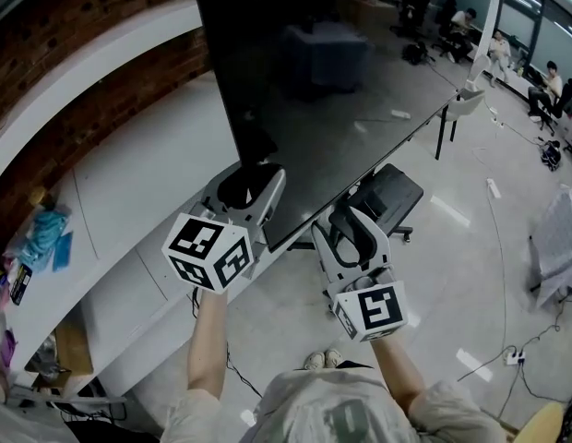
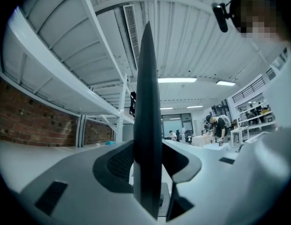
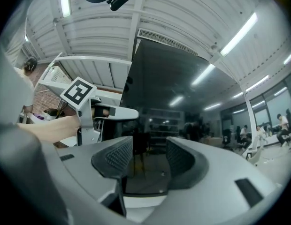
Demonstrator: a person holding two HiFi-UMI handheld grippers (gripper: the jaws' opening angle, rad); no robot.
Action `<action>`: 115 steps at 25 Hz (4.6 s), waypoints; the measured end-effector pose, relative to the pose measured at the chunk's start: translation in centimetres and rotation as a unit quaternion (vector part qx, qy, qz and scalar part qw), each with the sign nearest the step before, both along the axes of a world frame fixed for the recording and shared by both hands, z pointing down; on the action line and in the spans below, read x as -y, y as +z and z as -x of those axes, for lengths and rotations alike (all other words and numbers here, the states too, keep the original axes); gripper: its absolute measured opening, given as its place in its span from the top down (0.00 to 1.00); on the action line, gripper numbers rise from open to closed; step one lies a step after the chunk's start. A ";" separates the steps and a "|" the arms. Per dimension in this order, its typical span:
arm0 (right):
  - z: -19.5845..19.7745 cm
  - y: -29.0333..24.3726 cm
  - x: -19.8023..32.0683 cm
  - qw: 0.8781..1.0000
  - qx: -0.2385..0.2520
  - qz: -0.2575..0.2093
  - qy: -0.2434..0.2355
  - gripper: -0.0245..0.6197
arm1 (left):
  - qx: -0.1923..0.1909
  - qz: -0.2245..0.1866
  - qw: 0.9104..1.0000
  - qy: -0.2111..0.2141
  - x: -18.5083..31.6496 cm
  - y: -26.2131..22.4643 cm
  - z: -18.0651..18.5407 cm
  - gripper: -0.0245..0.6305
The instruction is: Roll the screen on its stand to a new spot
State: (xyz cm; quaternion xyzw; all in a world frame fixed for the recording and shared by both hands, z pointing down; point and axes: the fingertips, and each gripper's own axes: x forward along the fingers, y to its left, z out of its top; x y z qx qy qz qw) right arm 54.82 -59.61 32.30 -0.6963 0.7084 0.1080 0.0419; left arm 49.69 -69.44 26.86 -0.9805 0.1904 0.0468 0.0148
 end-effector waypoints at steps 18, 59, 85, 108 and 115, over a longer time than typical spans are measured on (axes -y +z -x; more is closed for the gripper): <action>-3.9 0.2 -8.1 0.998 0.032 -0.011 0.056 0.58 | 0.018 -0.026 0.999 -0.007 -13.9 -0.4 -9.9 0.65; -2.8 3.2 -2.6 0.992 0.052 -0.014 0.116 0.58 | 0.076 0.015 0.996 0.037 -12.9 0.2 -7.9 0.63; 11.2 2.2 -3.7 0.987 0.035 -0.009 0.156 0.58 | 0.044 0.031 0.994 0.097 -13.6 -0.7 6.0 0.65; 19.6 2.5 -15.6 0.988 0.049 -0.039 0.139 0.60 | 0.042 0.021 0.997 0.066 -25.0 -0.5 14.4 0.66; 22.0 2.5 -19.4 0.992 0.037 -0.019 0.121 0.60 | 0.044 0.024 0.998 0.047 -29.0 -0.6 16.8 0.66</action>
